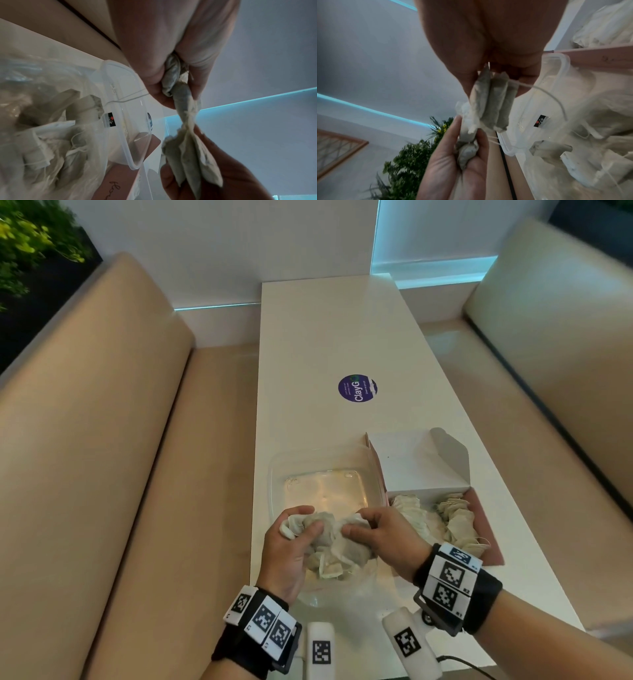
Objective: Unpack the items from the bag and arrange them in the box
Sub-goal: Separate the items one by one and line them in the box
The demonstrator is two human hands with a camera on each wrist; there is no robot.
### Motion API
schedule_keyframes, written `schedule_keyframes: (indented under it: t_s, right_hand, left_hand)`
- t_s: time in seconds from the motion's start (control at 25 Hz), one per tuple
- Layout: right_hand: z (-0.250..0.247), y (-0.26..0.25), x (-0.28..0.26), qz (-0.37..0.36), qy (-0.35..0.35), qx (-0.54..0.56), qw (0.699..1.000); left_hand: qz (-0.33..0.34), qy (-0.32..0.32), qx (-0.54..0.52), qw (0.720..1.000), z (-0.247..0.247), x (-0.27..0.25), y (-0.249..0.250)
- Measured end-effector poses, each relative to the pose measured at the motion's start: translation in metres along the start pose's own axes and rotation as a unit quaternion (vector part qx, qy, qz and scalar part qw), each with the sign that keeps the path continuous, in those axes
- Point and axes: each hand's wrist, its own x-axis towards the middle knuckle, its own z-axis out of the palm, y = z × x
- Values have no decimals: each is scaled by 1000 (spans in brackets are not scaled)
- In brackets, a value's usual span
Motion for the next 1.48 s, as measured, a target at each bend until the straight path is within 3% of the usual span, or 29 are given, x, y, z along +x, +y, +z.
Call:
schedule_keyframes:
  t_s: [0.08, 0.28, 0.52, 0.76, 1.04, 1.28, 1.36, 1.48]
  right_hand:
    - [-5, -1, -2, 8, -16, 43, 999]
    - [0, -2, -4, 16, -70, 108, 992]
    - [4, -3, 1, 24, -63, 113, 991]
    - [1, -2, 2, 7, -64, 139, 988]
    - [-11, -5, 2, -40, -46, 149, 987]
    - [-18, -13, -6, -5, -105, 258, 960]
    - [-20, -12, -6, -1, -105, 277, 955]
    - [-19, -6, -4, 0, -93, 257, 962]
  left_hand:
    - [12, 12, 13, 1000, -5, 1, 1]
    - [66, 38, 155, 985, -7, 3, -3]
    - [48, -11, 103, 993, -3, -1, -2]
    - [49, -53, 136, 988, -12, -1, 2]
    - [38, 16, 145, 989, -16, 8, -3]
    - [22, 135, 153, 979, -16, 15, 3]
    - [0, 99, 123, 987, -15, 12, 7]
    - [-31, -68, 126, 989, 1, 0, 8]
